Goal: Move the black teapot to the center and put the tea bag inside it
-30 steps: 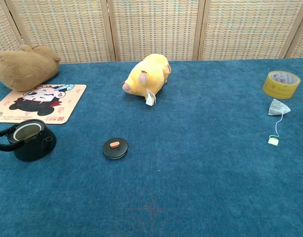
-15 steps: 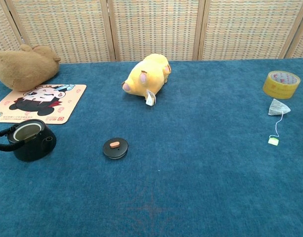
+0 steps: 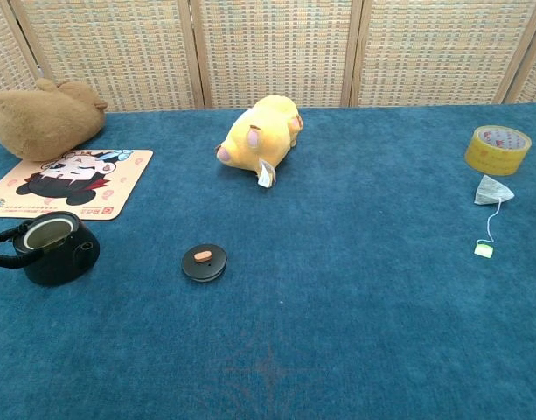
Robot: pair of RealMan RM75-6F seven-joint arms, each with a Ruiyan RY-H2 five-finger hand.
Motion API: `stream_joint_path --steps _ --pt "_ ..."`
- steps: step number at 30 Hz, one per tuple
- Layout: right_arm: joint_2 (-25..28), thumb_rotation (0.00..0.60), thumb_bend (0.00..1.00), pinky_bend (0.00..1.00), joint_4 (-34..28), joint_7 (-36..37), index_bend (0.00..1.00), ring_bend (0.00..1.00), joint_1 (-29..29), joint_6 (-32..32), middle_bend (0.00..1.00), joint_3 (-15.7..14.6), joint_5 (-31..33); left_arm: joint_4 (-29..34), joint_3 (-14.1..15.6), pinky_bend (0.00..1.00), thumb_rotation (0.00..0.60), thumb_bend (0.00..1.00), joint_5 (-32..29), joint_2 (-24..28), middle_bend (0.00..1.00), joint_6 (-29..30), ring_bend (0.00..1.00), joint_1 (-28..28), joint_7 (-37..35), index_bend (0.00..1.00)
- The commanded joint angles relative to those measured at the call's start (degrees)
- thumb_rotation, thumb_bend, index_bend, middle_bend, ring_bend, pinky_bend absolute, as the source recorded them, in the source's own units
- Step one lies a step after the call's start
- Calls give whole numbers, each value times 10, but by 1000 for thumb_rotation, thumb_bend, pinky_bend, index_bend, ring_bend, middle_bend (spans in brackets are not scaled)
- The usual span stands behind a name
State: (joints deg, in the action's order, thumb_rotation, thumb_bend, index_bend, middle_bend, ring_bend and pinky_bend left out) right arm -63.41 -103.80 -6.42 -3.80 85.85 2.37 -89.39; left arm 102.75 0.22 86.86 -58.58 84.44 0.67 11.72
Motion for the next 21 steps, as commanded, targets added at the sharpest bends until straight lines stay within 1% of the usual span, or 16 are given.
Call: stream_joint_path --steps 1,8,13,15,17,20,21 --pt "1 242 353 236 0 0 70 17 0 0 123 0 0 2 -3 0 600 437 -8 1 53 -21 103 14 15 147" --pt "1 246 354 237 0 0 69 17 0 -2 123 0 3 4 -11 0 600 437 -19 -2 156 -63 291 46 39 186" --pt "3 242 353 237 -1 -2 69 17 -1 -4 123 2 6 1 -14 2 600 437 -19 -8 184 -94 399 72 52 217" --pt "3 243 353 237 0 -2 69 17 -1 -4 123 1 6 -5 -16 53 600 437 -15 -14 195 -101 448 81 54 236" --pt "3 244 354 237 0 -2 69 17 -1 -4 123 2 7 -9 -16 182 600 437 -8 -19 206 -109 484 90 54 257" --pt "3 239 353 237 -1 -2 69 17 -1 -5 123 2 9 -15 -15 279 600 437 -1 -25 218 -112 506 97 51 271" --pt "3 241 353 237 -1 -2 69 17 -1 -5 123 2 9 -17 -14 297 600 437 2 -27 222 -115 512 100 50 272"
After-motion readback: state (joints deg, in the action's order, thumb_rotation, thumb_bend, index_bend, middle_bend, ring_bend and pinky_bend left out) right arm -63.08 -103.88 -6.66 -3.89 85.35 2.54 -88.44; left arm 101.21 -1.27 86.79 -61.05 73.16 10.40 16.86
